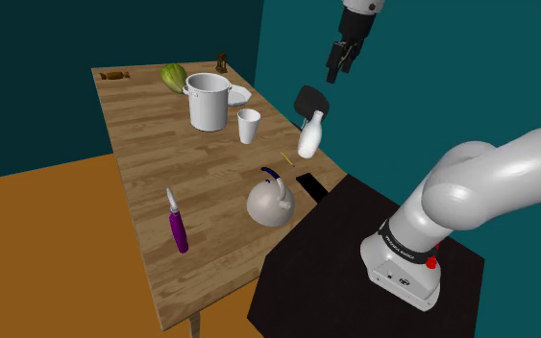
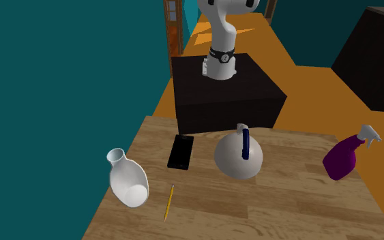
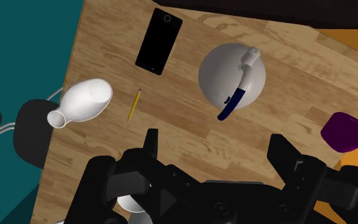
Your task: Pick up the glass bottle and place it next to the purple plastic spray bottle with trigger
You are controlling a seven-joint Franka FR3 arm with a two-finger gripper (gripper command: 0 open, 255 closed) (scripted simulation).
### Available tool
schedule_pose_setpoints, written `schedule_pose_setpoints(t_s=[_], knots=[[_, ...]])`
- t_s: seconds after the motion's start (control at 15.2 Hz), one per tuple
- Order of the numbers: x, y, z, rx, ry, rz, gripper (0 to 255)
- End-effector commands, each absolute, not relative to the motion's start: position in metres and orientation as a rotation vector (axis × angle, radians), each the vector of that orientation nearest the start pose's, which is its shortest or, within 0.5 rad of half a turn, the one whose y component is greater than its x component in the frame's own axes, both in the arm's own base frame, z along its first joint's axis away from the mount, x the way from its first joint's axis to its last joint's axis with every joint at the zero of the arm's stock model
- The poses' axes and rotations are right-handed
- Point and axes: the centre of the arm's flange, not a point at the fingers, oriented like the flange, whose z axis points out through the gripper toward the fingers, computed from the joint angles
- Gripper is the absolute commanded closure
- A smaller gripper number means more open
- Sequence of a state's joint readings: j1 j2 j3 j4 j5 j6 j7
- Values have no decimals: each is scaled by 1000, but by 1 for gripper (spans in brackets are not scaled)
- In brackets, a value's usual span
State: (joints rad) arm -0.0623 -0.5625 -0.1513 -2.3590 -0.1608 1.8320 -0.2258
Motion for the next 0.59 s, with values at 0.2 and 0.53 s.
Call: schedule_pose_setpoints(t_s=[0.2, 0.53], knots=[[400, -150, 489, -3210, -95, -15, 0], [427, -197, 448, -3200, -71, -3, 0]])
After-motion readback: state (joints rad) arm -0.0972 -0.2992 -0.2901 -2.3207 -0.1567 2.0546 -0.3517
